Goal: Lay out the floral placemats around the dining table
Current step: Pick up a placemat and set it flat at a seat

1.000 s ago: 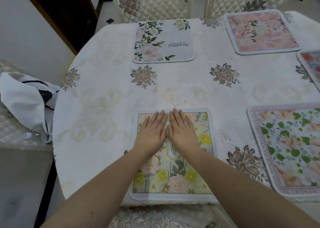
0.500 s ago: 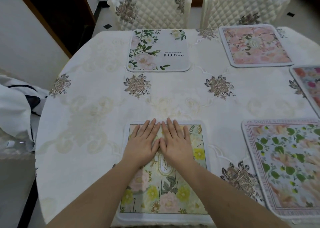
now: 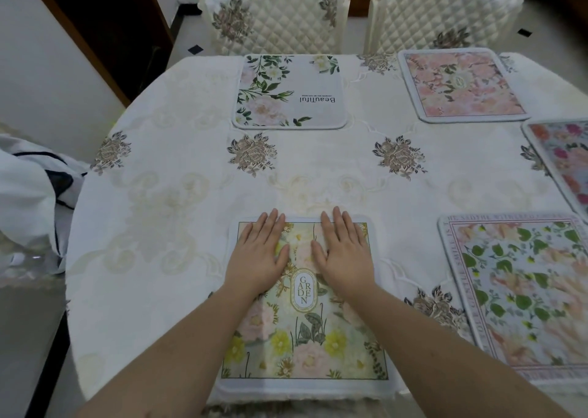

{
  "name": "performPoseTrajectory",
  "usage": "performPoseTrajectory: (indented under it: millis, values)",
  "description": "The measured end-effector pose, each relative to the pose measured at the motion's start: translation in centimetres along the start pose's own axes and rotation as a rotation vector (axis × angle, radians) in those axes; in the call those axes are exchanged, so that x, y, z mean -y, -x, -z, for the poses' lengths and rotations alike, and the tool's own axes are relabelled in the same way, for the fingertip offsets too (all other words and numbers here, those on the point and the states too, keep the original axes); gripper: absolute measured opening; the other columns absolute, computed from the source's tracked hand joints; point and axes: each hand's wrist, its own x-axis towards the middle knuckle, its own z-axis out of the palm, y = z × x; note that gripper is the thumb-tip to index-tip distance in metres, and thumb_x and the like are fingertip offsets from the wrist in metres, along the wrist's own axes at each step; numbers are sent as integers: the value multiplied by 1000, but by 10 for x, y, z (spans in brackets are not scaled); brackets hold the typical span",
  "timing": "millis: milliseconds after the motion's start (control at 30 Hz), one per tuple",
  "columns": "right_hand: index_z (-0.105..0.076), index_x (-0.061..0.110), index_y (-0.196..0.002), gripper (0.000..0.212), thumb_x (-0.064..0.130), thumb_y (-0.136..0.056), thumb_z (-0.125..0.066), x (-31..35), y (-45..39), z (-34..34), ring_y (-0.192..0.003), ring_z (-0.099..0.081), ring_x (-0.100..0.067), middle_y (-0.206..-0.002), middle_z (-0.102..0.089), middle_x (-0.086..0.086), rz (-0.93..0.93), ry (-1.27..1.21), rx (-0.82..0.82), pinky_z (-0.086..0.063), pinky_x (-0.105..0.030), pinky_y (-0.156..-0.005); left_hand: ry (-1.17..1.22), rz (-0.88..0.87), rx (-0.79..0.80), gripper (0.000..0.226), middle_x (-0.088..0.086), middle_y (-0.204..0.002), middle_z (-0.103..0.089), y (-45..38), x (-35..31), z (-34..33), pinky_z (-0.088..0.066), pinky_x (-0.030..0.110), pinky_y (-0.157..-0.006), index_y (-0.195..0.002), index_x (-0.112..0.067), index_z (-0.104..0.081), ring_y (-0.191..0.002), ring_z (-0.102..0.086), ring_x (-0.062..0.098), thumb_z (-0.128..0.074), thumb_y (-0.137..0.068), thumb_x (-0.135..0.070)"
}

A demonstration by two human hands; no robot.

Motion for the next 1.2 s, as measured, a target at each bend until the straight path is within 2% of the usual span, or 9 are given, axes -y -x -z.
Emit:
performPoseTrajectory:
  millis: [133,233,333,567,733,833,933,1067,1200]
  values:
    - [-5,24,-158,68,57,-100,-17,-17,2,3,-152,6,-14,-166,2,0,-6,8,18,5,-34,-123,-10,34,-9,71,-9,-162,15,8,8,1,14,30,-120,-157,-25,9,-150,15,9,-8,-95,-57]
    - [2,23,-158,69,57,-100,-13,-28,4,5,-150,12,-10,-165,7,2,35,23,51,9,-30,-121,0,-9,-8,68,-9,-163,13,17,18,5,14,27,-120,-157,-24,7,-150,13,7,-20,-101,-52]
    - [2,20,-158,69,55,-101,-15,-41,8,9,-148,17,-6,-165,6,3,76,47,64,13,-26,-119,5,-27,5,66,-10,-162,16,25,29,7,15,24,-119,-155,-25,12,-150,15,7,-21,-103,-50]
    - [1,17,-157,65,47,-103,-20,-57,14,13,-147,12,-5,-165,3,1,65,65,61,10,-26,-120,41,-26,22,71,-10,-163,13,46,53,9,5,27,-122,-155,-24,11,-149,13,5,-4,-94,-58]
    - [-2,14,-158,64,44,-104,-20,-62,31,19,-152,4,-12,-166,0,-2,-45,68,54,5,-30,-122,-45,51,49,63,-11,-163,14,66,72,11,11,26,-119,-152,-26,16,-148,15,4,-6,-101,-55]
    - [-8,10,-157,59,35,-106,-23,-44,42,23,-152,0,-16,-166,-6,-5,-86,53,14,5,-31,-122,-41,71,-9,65,-9,-161,12,69,54,15,11,28,-119,-155,-19,7,-148,12,5,-2,-99,-51]
    - [-10,11,-157,57,28,-105,-26,-7,54,20,-152,3,-13,-165,-5,-2,-25,-56,-7,7,-30,-122,40,24,-51,62,-4,-164,3,69,21,14,13,26,-118,-157,-17,-1,-148,11,6,-9,-101,-40]
    - [-7,15,-158,58,35,-105,-23,39,75,3,-151,6,-11,-165,-1,1,107,-67,65,10,-28,-120,75,-56,9,66,-3,-165,-1,80,-22,-3,8,31,-121,-158,-17,-3,-153,3,12,-2,-95,-39]
    - [-4,17,-157,61,43,-104,-21,44,91,-14,-151,7,-11,-164,2,3,159,25,83,8,-33,-122,18,-35,5,62,-6,-164,6,95,-27,-21,10,34,-122,-157,-21,4,-152,8,10,-7,-102,-49]
